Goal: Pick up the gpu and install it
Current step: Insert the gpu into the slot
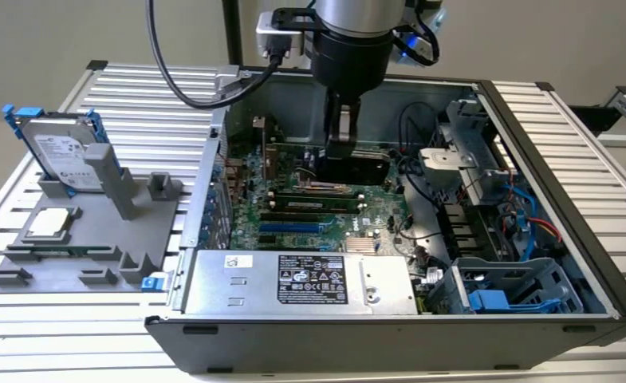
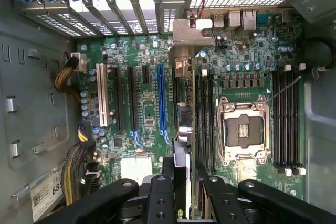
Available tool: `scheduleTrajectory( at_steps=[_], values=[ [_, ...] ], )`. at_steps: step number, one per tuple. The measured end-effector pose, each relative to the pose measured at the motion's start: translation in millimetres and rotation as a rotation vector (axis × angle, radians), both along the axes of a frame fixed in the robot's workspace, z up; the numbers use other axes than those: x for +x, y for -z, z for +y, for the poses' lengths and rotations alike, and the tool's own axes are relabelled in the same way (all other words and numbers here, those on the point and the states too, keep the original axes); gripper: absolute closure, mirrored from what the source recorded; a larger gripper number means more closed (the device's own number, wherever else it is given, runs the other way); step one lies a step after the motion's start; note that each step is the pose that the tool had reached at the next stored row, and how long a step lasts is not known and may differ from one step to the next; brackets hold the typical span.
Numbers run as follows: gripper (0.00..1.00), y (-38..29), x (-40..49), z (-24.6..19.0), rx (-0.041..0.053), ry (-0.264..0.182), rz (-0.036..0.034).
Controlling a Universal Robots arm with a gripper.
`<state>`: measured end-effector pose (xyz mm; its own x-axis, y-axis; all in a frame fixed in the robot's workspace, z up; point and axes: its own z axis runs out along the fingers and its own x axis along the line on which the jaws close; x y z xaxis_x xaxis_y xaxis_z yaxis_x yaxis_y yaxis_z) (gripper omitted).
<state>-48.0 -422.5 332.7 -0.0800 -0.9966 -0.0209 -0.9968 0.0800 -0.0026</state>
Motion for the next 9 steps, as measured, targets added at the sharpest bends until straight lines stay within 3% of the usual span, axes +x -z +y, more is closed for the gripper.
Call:
scheduleTrajectory(
  at_steps=[9],
  values=[
    [1.00, 3.6, 0.0, 0.0, -0.0003, 0.000, 0.0000]
  ],
)
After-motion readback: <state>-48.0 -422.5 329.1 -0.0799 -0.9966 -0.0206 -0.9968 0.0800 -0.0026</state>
